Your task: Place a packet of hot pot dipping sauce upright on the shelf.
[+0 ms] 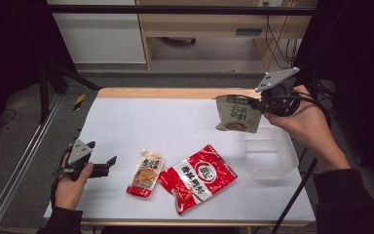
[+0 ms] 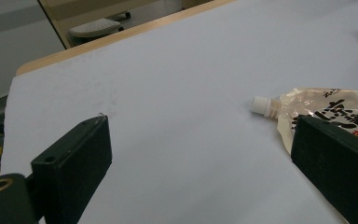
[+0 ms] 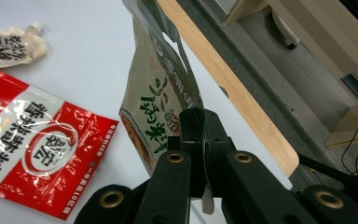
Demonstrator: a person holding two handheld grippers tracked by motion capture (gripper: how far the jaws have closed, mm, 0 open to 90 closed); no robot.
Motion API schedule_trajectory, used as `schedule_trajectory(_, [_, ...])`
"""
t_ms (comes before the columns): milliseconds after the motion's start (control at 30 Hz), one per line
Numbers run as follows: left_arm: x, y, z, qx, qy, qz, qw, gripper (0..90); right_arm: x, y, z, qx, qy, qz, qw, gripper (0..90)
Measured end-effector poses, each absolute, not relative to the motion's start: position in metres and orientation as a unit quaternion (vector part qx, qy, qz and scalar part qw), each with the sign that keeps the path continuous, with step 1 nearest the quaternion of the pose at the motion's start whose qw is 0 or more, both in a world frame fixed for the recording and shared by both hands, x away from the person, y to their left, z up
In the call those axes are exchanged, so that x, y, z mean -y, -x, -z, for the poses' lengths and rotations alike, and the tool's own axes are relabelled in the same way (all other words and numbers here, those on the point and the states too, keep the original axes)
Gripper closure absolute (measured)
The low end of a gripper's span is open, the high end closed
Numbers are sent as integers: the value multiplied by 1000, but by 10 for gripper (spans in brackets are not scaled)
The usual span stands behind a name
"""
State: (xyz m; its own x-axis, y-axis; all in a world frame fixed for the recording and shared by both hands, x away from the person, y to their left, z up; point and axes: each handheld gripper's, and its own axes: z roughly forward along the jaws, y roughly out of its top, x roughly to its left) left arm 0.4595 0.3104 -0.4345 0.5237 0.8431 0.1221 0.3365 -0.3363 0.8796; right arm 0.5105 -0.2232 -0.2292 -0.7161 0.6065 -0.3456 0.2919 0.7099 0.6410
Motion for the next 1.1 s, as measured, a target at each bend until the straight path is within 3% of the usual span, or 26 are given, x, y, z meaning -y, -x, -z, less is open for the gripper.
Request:
schedule_trajectory(667, [-317, -459, 433, -401, -749, -305, 430, 48, 291, -557, 259, -872, -302, -254, 291, 900])
schedule_trajectory(1100, [-312, -459, 435, -398, -754, -304, 425, 48, 310, -579, 277, -873, -311, -249, 283, 900])
